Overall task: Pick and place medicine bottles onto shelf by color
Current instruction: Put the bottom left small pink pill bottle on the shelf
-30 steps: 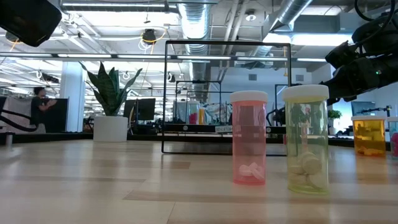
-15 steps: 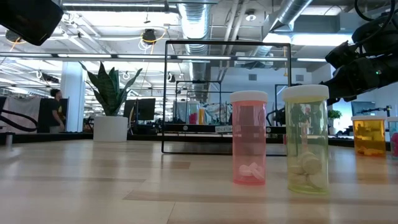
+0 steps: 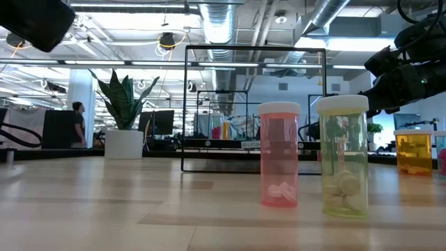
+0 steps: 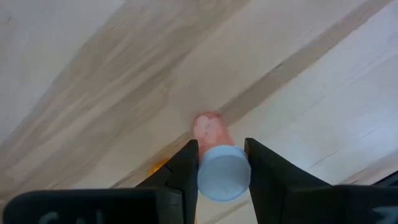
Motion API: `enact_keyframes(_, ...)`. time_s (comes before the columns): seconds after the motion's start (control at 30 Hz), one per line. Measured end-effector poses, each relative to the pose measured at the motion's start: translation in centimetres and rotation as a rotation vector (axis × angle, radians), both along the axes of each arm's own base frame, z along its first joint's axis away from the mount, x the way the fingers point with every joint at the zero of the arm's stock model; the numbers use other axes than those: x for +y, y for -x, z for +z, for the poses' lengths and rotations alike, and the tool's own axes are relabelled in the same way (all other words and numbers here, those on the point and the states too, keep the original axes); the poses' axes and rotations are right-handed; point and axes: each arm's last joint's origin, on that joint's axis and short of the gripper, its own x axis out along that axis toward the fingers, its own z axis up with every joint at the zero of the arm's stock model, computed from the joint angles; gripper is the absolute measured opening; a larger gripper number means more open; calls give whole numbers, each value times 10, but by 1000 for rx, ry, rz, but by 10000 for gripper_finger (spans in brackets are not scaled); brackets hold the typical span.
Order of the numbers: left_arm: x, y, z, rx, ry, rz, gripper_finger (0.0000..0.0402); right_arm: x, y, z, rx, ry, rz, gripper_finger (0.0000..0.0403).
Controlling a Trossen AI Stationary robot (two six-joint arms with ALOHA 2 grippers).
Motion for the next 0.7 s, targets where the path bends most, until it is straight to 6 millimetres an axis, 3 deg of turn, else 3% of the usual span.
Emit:
enact_keyframes(0.27, 19, -15, 6, 12, -26, -59, 89, 0, 0, 0, 0, 0, 0, 374)
enact_keyframes(0.7, 72, -40, 20, 102, -85, -161, 89, 0, 0, 0, 0, 0, 0, 374)
